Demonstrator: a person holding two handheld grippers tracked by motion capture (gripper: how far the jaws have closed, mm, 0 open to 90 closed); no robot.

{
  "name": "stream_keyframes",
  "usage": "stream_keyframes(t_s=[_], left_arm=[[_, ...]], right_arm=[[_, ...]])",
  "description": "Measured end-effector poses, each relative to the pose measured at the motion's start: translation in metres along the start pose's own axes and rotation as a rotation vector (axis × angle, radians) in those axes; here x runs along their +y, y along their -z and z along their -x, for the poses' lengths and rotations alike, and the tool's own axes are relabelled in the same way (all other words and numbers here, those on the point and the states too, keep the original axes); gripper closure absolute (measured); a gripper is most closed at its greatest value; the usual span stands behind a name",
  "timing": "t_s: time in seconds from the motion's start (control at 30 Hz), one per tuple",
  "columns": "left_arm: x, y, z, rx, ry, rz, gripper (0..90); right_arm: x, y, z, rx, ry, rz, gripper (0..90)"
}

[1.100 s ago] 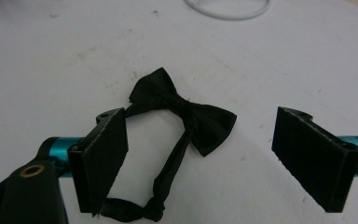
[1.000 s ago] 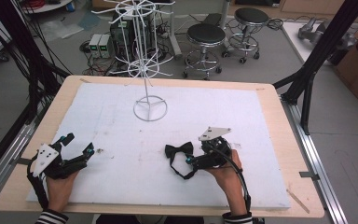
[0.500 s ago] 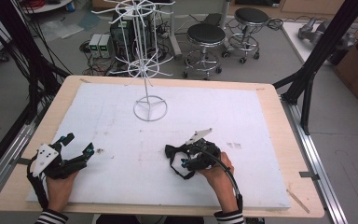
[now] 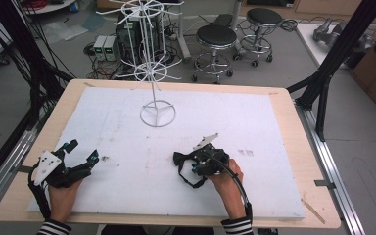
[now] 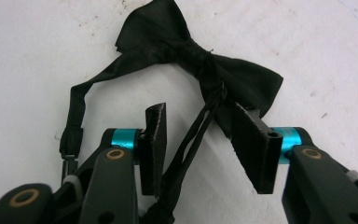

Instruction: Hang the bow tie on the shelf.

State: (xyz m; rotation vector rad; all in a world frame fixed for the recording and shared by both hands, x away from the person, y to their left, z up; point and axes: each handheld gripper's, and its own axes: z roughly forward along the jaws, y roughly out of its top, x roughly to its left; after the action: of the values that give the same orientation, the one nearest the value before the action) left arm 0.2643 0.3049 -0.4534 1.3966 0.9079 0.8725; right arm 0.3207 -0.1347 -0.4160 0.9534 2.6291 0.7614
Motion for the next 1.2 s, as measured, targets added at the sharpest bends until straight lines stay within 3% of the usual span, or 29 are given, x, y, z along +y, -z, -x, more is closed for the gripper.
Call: stream_keyframes(t_s=[0.2,0.37,0.5,0.73,0.97,1.2], left_arm=[[0.0,0.0,0.0,0.0,0.0,0.0,16.7],[0.0,0.0,0.0,-0.001,0.001,0.0,16.7],[0.0,0.0,0.0,-0.002,0.001,0.0,16.7],[0.0,0.0,0.0,-0.003,0.0,-0.001,16.7],[0.0,0.0,0.0,-0.002,-0.001,0.0,16.7],[0.0,0.0,0.0,-0.002,-0.001,0.0,16.7]], right_arm=[[0.004,-0.004,0.0,-0.001,0.009,-0.011,62.3],[0.005,-0.006,-0.001,-0.026,0.012,-0.022,73.9],[0.005,-0.007,0.0,-0.018,0.006,-0.034,83.6],[0.006,-0.005,0.0,-0.029,-0.005,-0.032,85.1],[0.007,0.006,-0.001,-0.027,-0.011,0.077,85.2],[0.006,0.018,-0.002,0.019,-0.012,0.269,85.2]])
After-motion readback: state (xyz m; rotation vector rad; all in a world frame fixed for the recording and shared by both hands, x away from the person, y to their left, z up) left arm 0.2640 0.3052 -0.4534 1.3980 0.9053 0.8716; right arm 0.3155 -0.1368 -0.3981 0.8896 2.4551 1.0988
